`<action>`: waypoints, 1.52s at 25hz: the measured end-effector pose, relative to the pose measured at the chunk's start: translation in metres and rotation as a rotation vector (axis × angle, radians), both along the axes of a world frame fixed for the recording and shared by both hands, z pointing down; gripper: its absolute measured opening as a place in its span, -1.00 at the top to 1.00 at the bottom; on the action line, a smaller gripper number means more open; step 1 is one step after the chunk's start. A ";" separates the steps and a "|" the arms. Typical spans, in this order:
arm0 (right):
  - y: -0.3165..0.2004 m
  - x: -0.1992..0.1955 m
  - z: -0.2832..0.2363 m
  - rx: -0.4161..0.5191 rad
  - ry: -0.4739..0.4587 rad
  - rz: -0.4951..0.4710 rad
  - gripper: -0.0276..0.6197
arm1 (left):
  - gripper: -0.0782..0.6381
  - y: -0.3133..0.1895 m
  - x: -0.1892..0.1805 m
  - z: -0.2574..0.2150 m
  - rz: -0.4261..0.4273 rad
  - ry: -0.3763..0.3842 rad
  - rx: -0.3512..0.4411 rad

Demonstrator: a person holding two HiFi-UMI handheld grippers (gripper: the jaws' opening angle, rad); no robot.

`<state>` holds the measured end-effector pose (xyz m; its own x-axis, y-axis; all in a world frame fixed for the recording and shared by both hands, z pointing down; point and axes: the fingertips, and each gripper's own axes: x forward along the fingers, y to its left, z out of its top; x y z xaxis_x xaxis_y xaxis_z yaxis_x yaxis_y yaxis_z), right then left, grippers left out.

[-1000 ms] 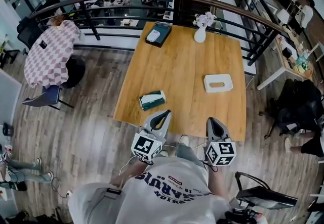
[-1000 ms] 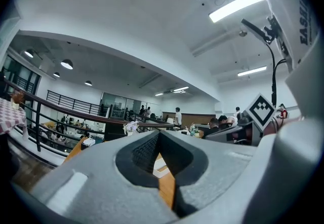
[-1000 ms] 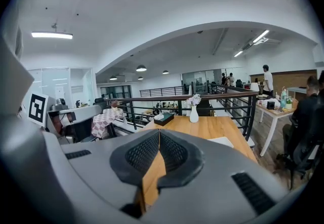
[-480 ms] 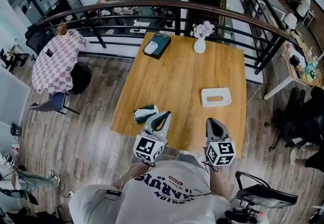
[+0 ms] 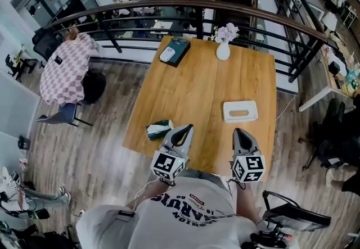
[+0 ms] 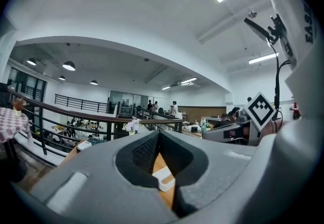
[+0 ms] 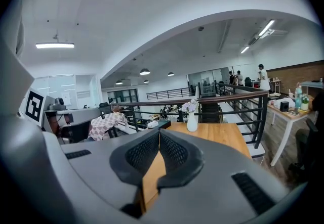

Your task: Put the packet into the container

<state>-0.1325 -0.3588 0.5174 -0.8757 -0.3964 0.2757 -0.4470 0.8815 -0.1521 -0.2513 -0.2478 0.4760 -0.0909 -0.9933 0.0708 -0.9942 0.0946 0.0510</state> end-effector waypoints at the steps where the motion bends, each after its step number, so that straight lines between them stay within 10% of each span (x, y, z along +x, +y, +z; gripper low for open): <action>1: -0.001 -0.001 0.002 -0.004 0.004 0.003 0.89 | 0.77 -0.002 -0.002 0.000 0.005 -0.002 0.000; 12: -0.009 -0.013 -0.011 0.013 -0.009 0.010 0.89 | 0.77 -0.023 -0.011 0.007 0.047 -0.069 -0.057; 19: -0.015 -0.010 -0.010 0.002 -0.003 0.033 0.89 | 0.48 -0.025 -0.022 0.067 0.164 -0.127 -0.346; 27: -0.016 -0.004 0.003 -0.014 0.026 0.040 0.89 | -0.85 0.011 -0.066 0.171 0.319 -0.231 -0.810; 38: -0.021 0.008 0.004 -0.013 0.021 0.080 0.89 | -0.87 0.035 -0.107 0.239 0.375 -0.359 -1.102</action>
